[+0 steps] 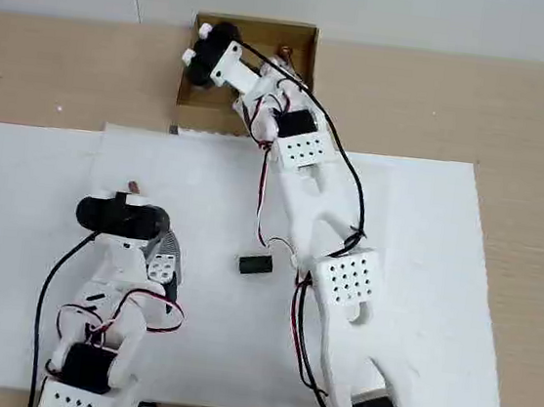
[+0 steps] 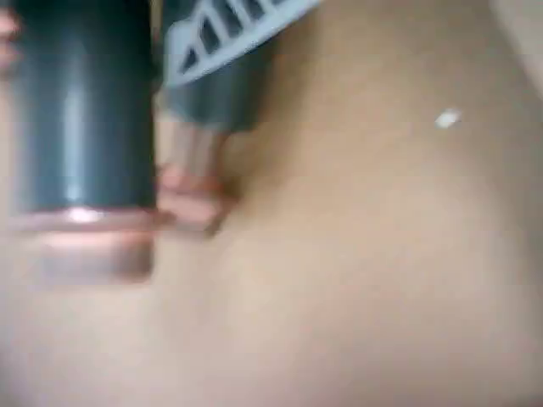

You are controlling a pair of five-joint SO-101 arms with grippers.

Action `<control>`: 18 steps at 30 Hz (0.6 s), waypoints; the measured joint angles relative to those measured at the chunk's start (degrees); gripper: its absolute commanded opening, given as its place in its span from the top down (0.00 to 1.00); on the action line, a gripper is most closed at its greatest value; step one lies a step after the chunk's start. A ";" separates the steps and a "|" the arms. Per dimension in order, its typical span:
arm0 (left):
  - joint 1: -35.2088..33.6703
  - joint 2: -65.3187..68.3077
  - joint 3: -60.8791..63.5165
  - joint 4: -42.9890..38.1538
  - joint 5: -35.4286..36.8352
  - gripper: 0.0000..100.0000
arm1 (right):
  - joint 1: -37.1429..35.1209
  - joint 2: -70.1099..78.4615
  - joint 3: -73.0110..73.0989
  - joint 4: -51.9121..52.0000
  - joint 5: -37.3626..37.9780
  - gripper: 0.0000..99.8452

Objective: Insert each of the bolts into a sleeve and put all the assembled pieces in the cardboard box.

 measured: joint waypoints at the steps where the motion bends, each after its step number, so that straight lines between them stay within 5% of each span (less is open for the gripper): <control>1: 0.00 0.00 0.00 0.00 0.00 0.99 | -0.09 0.09 -1.14 0.70 0.00 0.86; 11: 0.00 0.00 0.00 0.00 0.00 0.99 | -0.79 0.09 -3.16 4.40 0.00 0.90; 18: 0.00 0.00 0.00 0.00 0.00 0.99 | -0.97 0.26 -16.00 20.92 -2.64 0.99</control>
